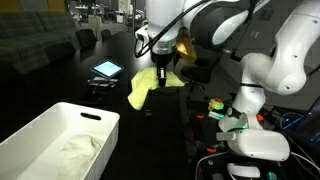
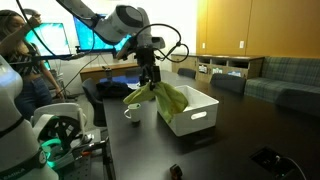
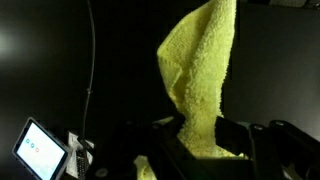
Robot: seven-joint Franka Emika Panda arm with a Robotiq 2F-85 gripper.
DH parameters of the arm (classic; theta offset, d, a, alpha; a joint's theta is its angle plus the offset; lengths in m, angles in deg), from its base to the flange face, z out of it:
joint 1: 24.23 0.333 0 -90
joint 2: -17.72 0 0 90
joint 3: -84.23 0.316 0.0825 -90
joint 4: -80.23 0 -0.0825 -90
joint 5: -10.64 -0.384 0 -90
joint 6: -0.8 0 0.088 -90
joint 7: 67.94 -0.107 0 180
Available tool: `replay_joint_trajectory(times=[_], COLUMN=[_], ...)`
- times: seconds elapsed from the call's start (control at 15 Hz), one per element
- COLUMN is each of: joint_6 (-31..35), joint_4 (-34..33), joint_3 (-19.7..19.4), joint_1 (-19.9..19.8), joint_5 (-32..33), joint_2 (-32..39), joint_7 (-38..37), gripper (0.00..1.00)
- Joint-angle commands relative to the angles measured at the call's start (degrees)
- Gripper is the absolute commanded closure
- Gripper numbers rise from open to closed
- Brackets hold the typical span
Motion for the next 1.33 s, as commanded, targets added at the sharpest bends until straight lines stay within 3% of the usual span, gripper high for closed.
replay_joint_trajectory(times=[0.0, 0.33, 0.67, 1.27], joint_6=[0.57, -0.73, -3.03, -2.67], joint_4=[-3.08, -10.73, -22.85, -39.8], joint_3=[1.44, 3.61, 6.48, 4.89], joint_1=[-1.93, -1.56, -0.59, 2.34], joint_5=[0.11, 1.34, 3.46, 9.0], joint_2=[-0.6, 2.88, 10.57, 25.91], joint_7=[0.4, 0.66, 0.1, 1.6], gripper=[0.89, 0.89, 0.89, 0.89])
